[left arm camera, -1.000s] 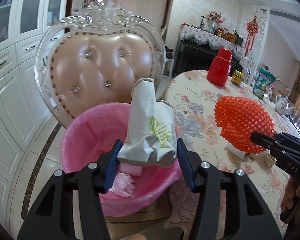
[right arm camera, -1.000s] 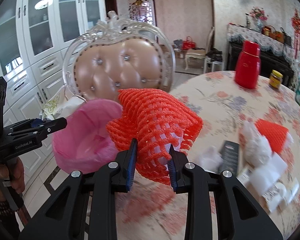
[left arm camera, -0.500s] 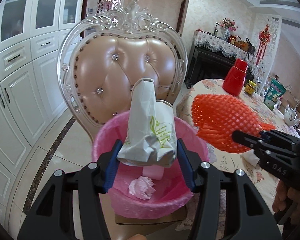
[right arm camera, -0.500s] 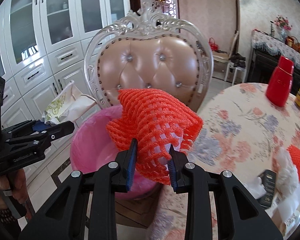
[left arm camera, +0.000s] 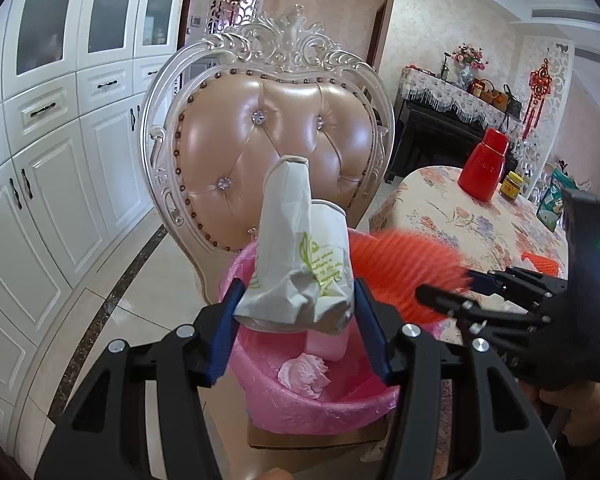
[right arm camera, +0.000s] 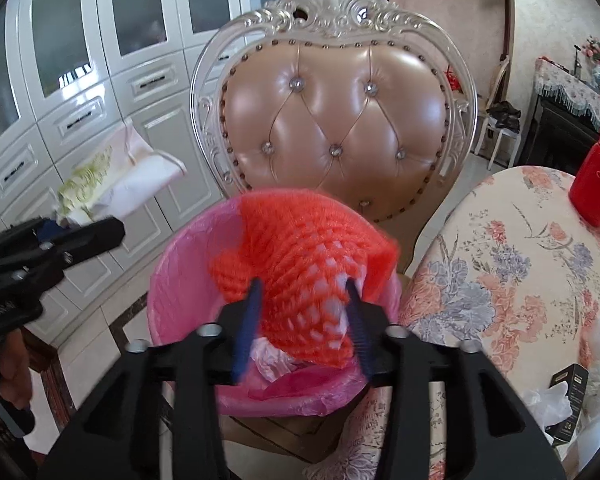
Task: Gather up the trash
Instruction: 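Open the right gripper to drop the orange net while the left gripper releases the paper bag into the bin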
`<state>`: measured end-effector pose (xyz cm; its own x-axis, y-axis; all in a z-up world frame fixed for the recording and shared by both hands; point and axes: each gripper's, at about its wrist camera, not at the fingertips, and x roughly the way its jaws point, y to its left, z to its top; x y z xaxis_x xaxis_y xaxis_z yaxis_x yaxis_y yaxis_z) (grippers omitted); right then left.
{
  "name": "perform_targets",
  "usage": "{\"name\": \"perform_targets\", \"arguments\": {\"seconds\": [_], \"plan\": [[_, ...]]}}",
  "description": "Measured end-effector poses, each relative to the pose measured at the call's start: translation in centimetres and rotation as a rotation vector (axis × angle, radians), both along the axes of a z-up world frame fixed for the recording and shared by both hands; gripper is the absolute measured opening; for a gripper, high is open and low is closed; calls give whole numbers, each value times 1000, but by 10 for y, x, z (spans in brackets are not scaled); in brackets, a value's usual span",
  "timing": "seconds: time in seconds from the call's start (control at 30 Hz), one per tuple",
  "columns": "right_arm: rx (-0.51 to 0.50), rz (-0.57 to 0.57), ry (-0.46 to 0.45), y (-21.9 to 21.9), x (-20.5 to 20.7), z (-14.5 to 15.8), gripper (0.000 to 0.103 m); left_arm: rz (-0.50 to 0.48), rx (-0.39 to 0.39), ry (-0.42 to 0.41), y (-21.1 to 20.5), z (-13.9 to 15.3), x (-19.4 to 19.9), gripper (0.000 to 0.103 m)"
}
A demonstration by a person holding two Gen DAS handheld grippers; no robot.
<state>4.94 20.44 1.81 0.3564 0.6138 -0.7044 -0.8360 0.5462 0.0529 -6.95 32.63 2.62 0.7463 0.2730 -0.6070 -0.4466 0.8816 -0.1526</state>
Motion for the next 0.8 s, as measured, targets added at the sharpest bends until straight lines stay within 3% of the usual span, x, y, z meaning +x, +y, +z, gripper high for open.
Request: {"name": "perform_targets", "arguments": {"seconds": [0.33, 0.43, 0.8], "plan": [[3, -62, -38, -25, 5, 8, 61, -29, -12, 12, -5, -6, 10, 53], [15, -95, -54, -44, 9, 13, 69, -38, -14, 17, -7, -8, 18, 53], [27, -175, -72, -89, 23, 21, 71, -96, -14, 25, -28, -10, 52, 50]]}}
